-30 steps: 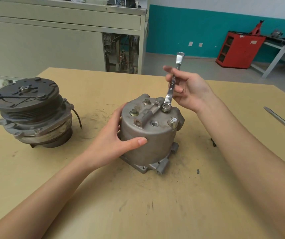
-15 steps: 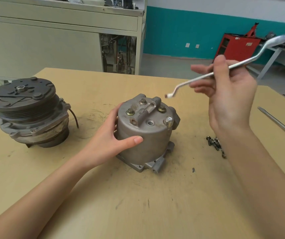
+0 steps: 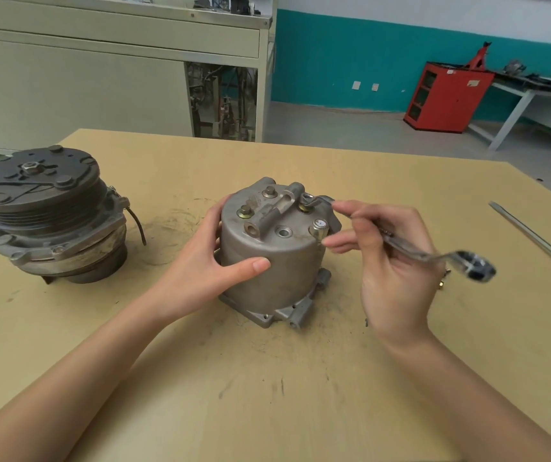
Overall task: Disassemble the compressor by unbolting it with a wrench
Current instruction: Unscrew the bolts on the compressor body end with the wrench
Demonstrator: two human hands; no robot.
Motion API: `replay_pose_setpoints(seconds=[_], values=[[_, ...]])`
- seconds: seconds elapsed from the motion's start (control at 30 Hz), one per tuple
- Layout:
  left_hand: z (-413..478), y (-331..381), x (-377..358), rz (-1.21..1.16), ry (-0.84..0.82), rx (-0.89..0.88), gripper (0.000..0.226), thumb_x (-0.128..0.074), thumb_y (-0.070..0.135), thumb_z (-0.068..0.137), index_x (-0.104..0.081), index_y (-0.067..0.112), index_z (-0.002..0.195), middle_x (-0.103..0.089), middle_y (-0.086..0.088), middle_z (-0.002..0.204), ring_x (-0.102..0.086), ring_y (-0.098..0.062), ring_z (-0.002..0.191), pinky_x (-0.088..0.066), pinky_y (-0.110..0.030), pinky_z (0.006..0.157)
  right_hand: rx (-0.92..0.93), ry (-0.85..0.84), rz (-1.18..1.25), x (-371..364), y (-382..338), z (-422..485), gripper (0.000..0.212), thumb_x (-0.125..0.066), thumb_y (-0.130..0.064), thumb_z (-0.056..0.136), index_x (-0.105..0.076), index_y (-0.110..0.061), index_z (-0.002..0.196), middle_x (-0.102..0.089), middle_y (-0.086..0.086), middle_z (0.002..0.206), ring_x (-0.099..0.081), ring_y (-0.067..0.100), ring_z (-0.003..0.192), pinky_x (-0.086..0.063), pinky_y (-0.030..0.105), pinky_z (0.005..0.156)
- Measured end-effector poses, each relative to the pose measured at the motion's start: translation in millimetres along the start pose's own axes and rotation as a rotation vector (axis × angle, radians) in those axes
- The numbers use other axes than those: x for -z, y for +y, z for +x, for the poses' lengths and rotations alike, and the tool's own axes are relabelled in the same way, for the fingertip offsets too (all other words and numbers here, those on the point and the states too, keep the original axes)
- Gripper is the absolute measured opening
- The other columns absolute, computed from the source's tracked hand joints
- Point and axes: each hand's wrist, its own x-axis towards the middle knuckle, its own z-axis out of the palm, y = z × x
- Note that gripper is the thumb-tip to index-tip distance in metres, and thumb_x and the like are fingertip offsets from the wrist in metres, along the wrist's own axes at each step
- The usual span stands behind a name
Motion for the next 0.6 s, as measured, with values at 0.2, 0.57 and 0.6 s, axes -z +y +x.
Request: replay_pose_setpoints(seconds=[0.2,0.57,0.6], values=[[0.2,-1.3,0.2,-0.015,0.0,-0.003,0.095,-0.072,0.058,0.059,-0.027,0.041,0.14,-0.048,0.043,0.127,-0.046,0.015,0.121,-0.037,-0.001,0.088,-0.111,-0.022,0.01,3.9,2.8,-1.4,0.012,-0.048,-0.02,0.097,-0.055,-0.027,0.103,-0.07,-0.003,0.097,-0.058,0.012,0.054,-0.042,0.014,0.055],[0.9,-1.4,1.3,-0.02,0.002,0.0,0.096,-0.076,0.067,0.054,-0.027,0.051,0.135,-0.048,0.039,0.129,-0.048,0.014,0.12,-0.04,-0.001,0.086,-1.059,-0.33,0.503,-2.0,79.3,115.8,0.018,-0.034,-0.01,0.1,-0.051,-0.009,0.097,-0.065,0.005,0.066,-0.041,0.007,0.036,-0.028,0.014,0.035],[1.1,-1.3,1.5,-0.019,0.0,0.0,0.098,-0.076,0.073,0.053,-0.027,0.051,0.135,-0.048,0.039,0.13,-0.047,0.013,0.121,-0.04,-0.001,0.086,-1.078,-0.367,0.495,-8.3,81.7,118.8,0.019,-0.034,-0.012,0.1,-0.052,-0.009,0.099,-0.064,0.004,0.064,-0.041,0.007,0.036,-0.028,0.014,0.034]])
